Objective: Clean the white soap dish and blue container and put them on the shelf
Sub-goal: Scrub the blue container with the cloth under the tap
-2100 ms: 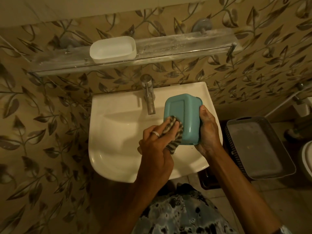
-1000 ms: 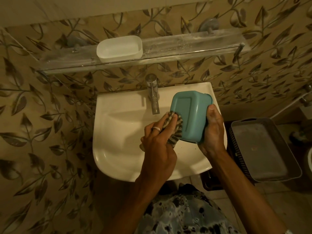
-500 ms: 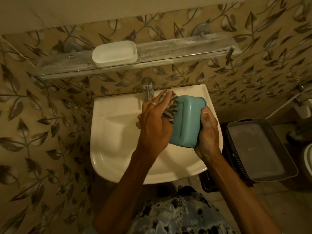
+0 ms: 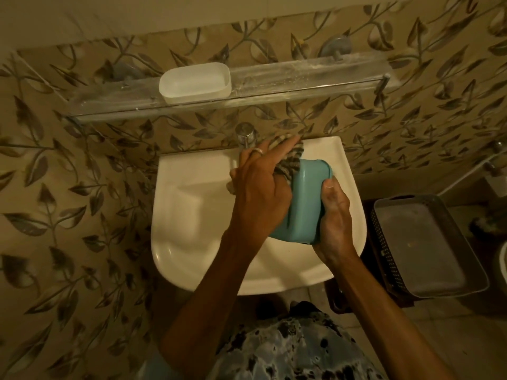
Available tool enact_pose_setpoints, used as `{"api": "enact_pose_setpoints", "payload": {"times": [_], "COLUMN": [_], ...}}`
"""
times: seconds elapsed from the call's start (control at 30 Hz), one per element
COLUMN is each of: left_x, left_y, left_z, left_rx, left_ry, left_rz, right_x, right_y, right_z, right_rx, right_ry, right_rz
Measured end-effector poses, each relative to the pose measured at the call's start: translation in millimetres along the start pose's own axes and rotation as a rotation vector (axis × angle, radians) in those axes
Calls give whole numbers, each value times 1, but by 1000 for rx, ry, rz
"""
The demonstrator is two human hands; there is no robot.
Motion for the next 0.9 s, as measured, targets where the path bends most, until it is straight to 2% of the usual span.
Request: {"api": "enact_pose_setpoints", "payload": {"times": [0.17, 0.23, 0.37, 0.5, 0.6, 0.73, 0.9], "left_x": [9, 12, 7, 7, 5, 3, 7], "left_y": [50, 45, 8, -14, -15, 15, 25], "left_z": [-13, -42, -86, -89, -78, -65, -49], "left_rx": [-157, -120, -6, 95, 134, -6, -183], "left_ry": [62, 86, 29, -2, -23, -51, -23], "left_rz": [-115, -90, -34, 21, 30, -8, -61], "right_x": [-10, -18, -26, -23, -19, -16, -14], "right_y": [4, 6, 10, 9, 11, 15, 14], "right_z": [4, 10, 16, 14, 14, 16, 17], "right_rx": [16, 17, -20, -36, -39, -74, -88], "right_ry": [-58, -87, -115, -127, -112, -97, -91], "right_rz": [77, 92, 65, 26, 82, 82, -29]}}
Point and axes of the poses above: each hand's wrist, its own z-axis towards the middle knuckle, its own x-axis out of the palm, y = z × x, the point moved 10 cm from there along z, towards the middle knuckle, and after that the axes turned 11 degrees about -y, right-handed, at the moved point
